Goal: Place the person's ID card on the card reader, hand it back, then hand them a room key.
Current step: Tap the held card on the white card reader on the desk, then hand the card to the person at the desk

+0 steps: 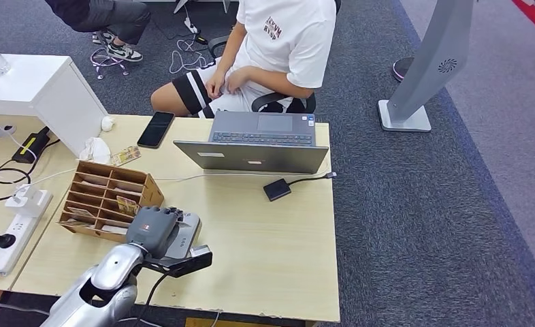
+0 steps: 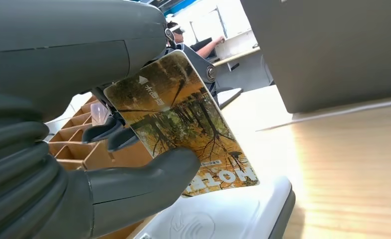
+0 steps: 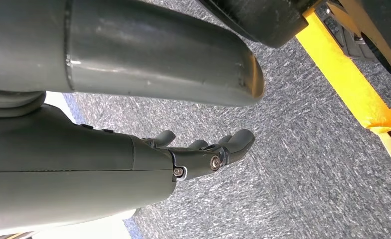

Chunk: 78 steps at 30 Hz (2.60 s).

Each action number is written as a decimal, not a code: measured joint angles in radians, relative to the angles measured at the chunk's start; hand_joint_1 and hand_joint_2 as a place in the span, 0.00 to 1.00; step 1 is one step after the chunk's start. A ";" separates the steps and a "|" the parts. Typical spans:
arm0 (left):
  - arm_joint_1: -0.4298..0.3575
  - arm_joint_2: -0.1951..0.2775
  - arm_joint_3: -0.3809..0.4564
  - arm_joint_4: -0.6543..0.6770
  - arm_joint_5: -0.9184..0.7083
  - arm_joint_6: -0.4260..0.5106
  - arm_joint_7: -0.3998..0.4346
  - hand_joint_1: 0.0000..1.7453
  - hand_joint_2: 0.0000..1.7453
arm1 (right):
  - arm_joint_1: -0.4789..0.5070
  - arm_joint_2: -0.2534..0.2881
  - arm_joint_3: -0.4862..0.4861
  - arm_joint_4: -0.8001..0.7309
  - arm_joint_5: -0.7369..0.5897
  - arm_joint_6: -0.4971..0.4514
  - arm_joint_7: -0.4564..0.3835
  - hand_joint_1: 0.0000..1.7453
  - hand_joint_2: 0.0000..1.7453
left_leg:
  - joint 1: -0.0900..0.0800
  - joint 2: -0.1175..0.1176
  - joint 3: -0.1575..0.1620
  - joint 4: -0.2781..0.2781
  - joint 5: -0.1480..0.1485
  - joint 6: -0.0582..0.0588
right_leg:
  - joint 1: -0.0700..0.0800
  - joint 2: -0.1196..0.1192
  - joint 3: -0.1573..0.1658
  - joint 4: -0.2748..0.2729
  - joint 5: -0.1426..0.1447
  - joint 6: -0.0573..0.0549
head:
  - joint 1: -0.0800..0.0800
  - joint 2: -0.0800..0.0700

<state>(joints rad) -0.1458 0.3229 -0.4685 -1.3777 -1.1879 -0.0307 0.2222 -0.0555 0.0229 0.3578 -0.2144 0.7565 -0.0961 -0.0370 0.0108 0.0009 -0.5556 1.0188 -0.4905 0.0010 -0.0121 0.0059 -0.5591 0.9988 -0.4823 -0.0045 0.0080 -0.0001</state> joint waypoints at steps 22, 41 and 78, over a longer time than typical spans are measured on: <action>0.002 0.018 0.000 0.058 -0.012 -0.011 -0.012 1.00 1.00 | -0.007 0.000 0.000 0.000 0.011 0.005 0.013 0.00 0.00 | 0.000 0.000 0.001 0.000 0.001 0.000 | 0.000 -0.001 0.001 0.000 0.000 0.000 | 0.000 0.000; -0.238 0.012 0.042 -0.153 -0.025 0.262 -0.099 1.00 1.00 | -0.009 0.000 0.000 0.000 0.020 0.033 -0.027 0.00 0.00 | 0.000 -0.002 -0.001 0.000 0.003 0.000 | 0.000 -0.002 0.000 0.000 0.003 0.000 | 0.000 0.000; -0.576 0.086 0.201 0.480 -0.011 0.483 -0.213 0.27 1.00 | -0.042 -0.006 0.020 -0.006 0.050 0.089 -0.029 0.00 0.00 | 0.000 -0.001 -0.002 0.000 0.006 -0.002 | 0.000 0.000 -0.002 0.002 0.004 -0.001 | 0.000 0.000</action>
<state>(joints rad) -0.7216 0.4093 -0.2678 -0.8973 -1.1990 0.4521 0.0096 -0.0971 0.0168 0.3780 -0.2201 0.8061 -0.0071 -0.0656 0.0111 0.0001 -0.5572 1.0191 -0.4846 -0.0013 -0.0119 0.0055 -0.5614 1.0010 -0.4782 -0.0056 0.0079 -0.0003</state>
